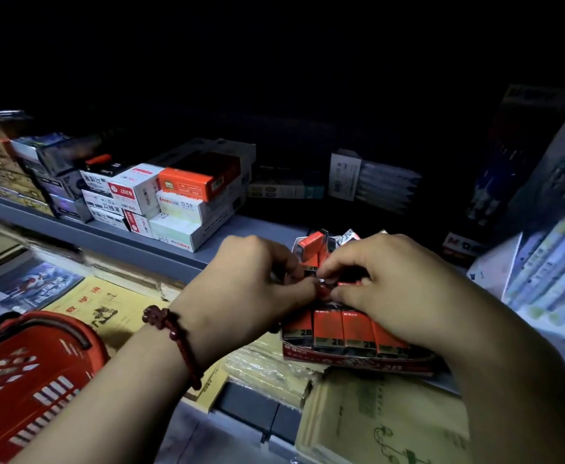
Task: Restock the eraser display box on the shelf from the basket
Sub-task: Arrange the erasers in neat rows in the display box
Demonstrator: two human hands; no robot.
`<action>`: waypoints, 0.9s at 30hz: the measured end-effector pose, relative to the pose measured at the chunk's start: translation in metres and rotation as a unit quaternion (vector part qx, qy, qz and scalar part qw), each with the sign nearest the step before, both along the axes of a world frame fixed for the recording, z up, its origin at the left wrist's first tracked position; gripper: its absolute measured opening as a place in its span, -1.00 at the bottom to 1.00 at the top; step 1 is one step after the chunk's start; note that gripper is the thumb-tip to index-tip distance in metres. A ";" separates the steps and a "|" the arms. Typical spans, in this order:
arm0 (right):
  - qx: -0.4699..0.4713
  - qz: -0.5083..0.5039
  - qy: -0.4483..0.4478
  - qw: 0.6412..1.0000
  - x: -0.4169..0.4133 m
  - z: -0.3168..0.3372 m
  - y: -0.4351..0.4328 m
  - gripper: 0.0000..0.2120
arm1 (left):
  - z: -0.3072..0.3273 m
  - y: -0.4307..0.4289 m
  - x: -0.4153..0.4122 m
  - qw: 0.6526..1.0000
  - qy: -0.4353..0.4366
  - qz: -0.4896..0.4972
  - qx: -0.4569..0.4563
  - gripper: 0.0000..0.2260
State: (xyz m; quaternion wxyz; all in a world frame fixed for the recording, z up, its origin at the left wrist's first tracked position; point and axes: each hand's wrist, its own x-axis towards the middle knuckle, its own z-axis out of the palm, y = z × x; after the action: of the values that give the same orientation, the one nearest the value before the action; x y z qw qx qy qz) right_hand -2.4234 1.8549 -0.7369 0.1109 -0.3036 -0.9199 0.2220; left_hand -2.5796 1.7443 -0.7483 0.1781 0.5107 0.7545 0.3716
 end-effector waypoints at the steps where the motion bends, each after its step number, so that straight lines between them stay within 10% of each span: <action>1: 0.004 0.004 -0.004 1.000 -0.001 0.000 0.000 -0.83 | 0.000 -0.001 -0.003 1.000 0.007 -0.016 0.004 -0.79; 10: 0.016 0.006 -0.003 1.000 -0.007 -0.003 0.001 -0.83 | -0.009 0.003 -0.022 0.964 0.215 -0.103 0.115 -0.79; 27: 0.072 0.004 0.020 0.997 -0.004 -0.004 -0.005 -0.94 | -0.041 0.032 -0.012 0.959 -0.142 0.041 0.240 -0.80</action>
State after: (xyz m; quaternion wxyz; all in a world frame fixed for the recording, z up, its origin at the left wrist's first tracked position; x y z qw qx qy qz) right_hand -2.4275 1.8499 -0.7410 0.1500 -0.2867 -0.9324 0.1614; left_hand -2.5914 1.7758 -0.7897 0.1402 0.4493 0.6303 0.6173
